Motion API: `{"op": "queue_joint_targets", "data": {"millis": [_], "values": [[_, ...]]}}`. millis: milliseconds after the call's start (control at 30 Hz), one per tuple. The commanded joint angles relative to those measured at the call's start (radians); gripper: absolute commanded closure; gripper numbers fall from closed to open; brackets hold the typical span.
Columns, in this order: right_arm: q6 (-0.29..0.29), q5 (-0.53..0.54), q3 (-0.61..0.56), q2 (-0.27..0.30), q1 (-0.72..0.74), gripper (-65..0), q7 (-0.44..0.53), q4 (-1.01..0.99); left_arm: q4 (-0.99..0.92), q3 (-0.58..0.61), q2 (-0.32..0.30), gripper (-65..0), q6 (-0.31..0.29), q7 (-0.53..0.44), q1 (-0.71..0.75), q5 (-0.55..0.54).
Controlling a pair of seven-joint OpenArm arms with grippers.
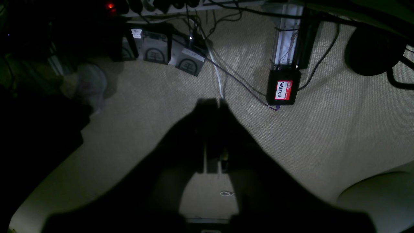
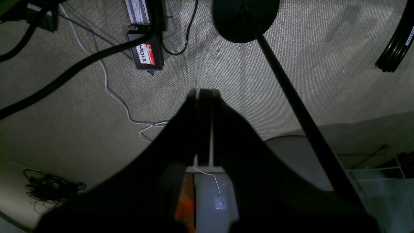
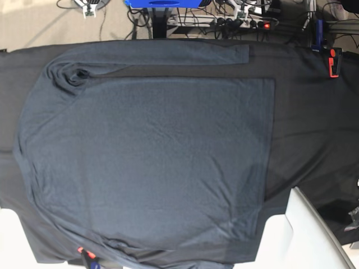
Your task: Fold the T-shirt properly
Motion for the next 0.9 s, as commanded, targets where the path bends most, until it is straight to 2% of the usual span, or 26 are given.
{"op": "queue_joint_targets", "data": {"millis": [0, 133, 267, 367, 433, 533, 733, 867], "values": [[-0.006, -0.002, -0.001, 0.005, -0.009, -0.5, -0.003, 0.0, 0.004, 0.002, -0.006, 0.0, 0.005, -0.001, 0.012, -0.002], [-0.006, -0.002, -0.001, 0.0, -0.014, -0.5, -0.003, 0.001, 0.008, 0.002, -0.006, 0.0, 0.005, -0.019, 0.018, -0.002], [-0.006, -0.002, -0.001, -0.003, -0.067, -0.2, -0.003, 0.047, 0.067, -0.006, -0.011, 0.0, 0.005, -0.156, 0.098, -0.002], [-0.006, -0.002, -0.001, -0.001, -0.121, -0.2, -0.015, 0.133, 0.079, -0.007, -0.013, 0.0, 0.005, -0.157, 0.113, -0.002], [-0.006, -0.001, 0.001, -0.001, -0.164, -0.2, -0.061, 0.208, 0.08, -0.007, -0.014, 0.0, 0.005, -0.16, 0.123, -0.002], [-0.004, 0.001, 0.004, 0.002, -0.267, -0.2, -0.121, 0.394, 0.165, -0.009, -0.033, 0.0, 0.005, -0.162, 0.176, -0.002], [-0.006, 0.002, 0.007, 0.008, -0.489, -0.2, -0.211, 0.86, 0.511, -0.011, -0.069, 0.0, 0.005, -0.162, 0.391, -0.003], [-0.004, 0.002, 0.095, -0.005, -0.584, -0.2, -0.277, 1.08, 0.749, -0.011, -0.105, 0.0, 0.005, -0.162, 0.517, -0.036]]}}
